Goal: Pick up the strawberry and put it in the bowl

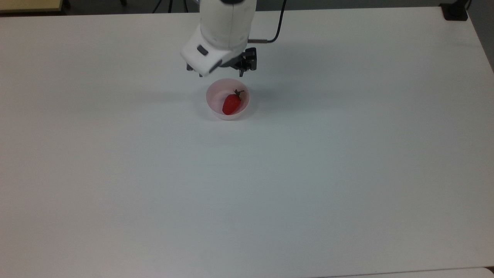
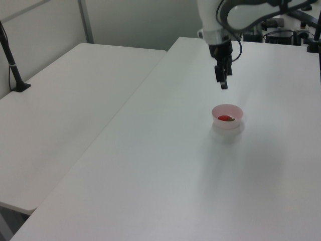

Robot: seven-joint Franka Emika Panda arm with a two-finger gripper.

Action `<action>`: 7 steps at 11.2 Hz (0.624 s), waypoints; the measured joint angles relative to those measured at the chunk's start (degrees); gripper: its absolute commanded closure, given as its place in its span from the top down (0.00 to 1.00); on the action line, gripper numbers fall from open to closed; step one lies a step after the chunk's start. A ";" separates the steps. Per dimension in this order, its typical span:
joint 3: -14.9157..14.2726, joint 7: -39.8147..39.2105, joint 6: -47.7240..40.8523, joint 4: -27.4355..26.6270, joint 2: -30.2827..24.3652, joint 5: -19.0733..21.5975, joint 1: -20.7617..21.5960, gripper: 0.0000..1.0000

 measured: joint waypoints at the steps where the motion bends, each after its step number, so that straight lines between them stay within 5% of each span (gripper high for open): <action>1: -0.25 1.27 0.05 0.33 -1.77 0.00 -0.34 1.00; 7: -0.83 2.77 0.09 0.52 -10.89 0.00 -5.89 1.00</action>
